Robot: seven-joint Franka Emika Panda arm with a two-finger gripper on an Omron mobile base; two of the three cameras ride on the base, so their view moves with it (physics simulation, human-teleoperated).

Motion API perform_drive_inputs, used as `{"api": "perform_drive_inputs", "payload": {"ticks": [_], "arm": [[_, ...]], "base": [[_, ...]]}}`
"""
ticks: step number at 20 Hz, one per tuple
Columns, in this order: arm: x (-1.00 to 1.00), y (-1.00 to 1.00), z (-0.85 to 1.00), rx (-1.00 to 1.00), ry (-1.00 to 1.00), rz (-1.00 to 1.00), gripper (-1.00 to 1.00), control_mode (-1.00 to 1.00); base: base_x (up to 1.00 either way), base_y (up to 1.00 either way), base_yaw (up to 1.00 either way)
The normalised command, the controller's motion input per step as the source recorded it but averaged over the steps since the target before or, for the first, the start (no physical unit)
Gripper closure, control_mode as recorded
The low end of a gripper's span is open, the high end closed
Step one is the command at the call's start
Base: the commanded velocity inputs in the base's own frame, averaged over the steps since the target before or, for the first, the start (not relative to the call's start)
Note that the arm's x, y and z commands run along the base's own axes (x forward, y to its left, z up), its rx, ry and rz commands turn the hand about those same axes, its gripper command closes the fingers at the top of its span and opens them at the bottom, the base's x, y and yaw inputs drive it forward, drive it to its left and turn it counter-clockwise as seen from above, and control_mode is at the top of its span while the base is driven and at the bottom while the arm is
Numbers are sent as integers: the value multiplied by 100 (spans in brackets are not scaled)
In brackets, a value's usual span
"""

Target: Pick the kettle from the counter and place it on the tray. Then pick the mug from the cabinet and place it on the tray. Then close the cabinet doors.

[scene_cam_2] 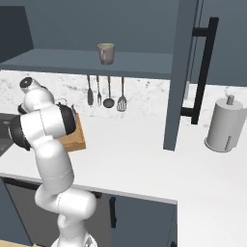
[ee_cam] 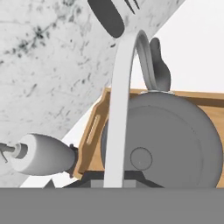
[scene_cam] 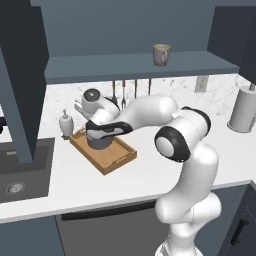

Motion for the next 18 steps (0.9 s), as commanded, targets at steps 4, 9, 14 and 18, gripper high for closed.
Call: {"api": "perform_drive_inputs", "payload": {"ticks": [4,9,14,18], "arm": [[13,0,-7,0,0,0,100,-100],[2,12,-4,0,-3,0,100,-100],[2,21,0,0,-8,0,100,-100],[2,19,0,0,-6,0,100,-100]], "base": [[0,0,0],[0,0,0],[0,0,0],[0,0,0]]}}
